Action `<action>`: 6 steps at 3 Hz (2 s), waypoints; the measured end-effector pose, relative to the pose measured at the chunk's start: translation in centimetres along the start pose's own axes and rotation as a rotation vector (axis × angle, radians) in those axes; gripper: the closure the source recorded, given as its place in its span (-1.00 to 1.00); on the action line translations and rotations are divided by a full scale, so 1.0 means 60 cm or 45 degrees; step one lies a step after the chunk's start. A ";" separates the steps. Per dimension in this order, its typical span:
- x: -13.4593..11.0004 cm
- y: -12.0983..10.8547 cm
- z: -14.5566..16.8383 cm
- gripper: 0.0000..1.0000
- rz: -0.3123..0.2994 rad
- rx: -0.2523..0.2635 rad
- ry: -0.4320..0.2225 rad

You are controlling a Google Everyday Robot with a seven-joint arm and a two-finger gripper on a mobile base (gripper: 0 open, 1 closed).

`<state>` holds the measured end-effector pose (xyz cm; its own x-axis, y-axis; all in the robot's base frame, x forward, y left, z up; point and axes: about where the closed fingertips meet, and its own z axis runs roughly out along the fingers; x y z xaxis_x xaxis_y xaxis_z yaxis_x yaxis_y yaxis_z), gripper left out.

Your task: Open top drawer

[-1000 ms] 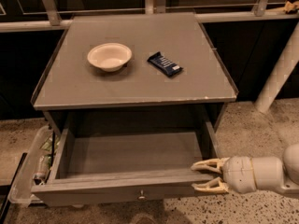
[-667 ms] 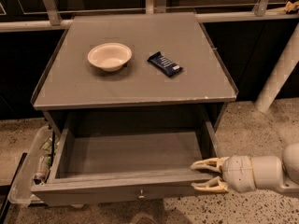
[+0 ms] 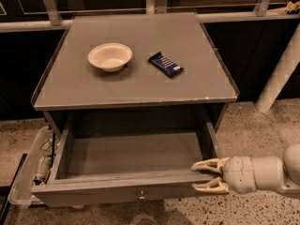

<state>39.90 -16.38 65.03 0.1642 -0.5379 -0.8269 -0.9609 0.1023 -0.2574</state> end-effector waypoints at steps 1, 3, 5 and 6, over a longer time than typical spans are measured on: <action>-0.004 -0.008 0.010 -0.30 0.015 -0.009 0.013; -0.006 -0.003 0.013 0.21 0.044 -0.020 -0.008; -0.012 0.013 0.008 1.00 0.047 -0.040 -0.021; -0.007 0.029 0.002 1.00 0.038 -0.039 -0.021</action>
Offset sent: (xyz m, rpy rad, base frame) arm 0.0145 0.0140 -0.0260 0.0426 0.0979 -0.0199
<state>38.21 -15.85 64.88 0.1386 -0.5208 -0.8424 -0.9717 0.0927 -0.2171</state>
